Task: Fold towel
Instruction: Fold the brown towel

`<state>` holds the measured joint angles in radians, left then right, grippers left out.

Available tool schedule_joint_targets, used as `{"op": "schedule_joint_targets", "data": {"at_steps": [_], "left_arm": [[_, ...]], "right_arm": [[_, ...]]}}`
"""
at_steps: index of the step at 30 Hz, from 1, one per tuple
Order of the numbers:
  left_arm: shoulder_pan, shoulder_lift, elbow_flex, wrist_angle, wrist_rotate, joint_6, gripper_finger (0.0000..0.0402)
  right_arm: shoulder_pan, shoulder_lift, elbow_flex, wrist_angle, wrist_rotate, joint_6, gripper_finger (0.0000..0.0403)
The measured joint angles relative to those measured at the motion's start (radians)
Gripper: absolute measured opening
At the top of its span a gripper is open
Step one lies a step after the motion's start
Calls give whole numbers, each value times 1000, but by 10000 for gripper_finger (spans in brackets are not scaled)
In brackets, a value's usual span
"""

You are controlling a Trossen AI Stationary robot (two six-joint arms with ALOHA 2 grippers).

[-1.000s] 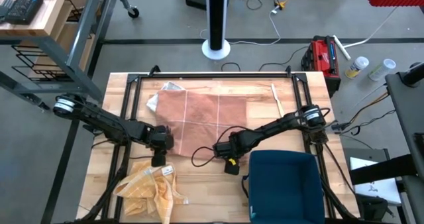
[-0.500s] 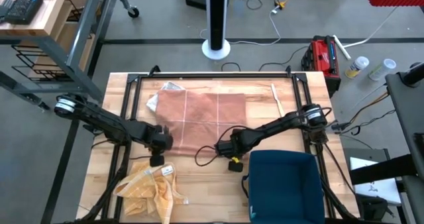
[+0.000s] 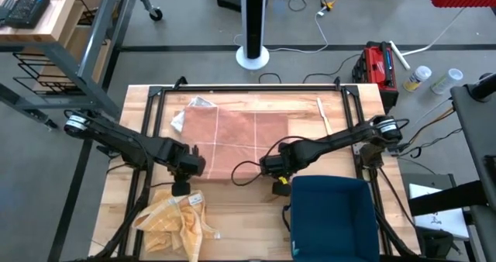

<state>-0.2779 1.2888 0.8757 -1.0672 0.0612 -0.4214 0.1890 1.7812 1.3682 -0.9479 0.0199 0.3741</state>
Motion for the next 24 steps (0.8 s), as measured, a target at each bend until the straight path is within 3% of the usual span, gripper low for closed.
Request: {"op": "schedule_joint_targets", "data": {"at_steps": [10,13,18,24], "left_arm": [[-2,3,117,8,226,-152,0],[-3,3,119,43,272,-172,0],[7,1,119,22,200,-8,0],[42,0,158,-130,-71,99,0]], "right_arm": [[0,-30,1,-58,-253,-100,0],[-1,-36,2,-90,-272,-127,0],[-32,-35,51,-166,-206,-151,0],[-95,-34,117,-202,-103,-163,0]]}}
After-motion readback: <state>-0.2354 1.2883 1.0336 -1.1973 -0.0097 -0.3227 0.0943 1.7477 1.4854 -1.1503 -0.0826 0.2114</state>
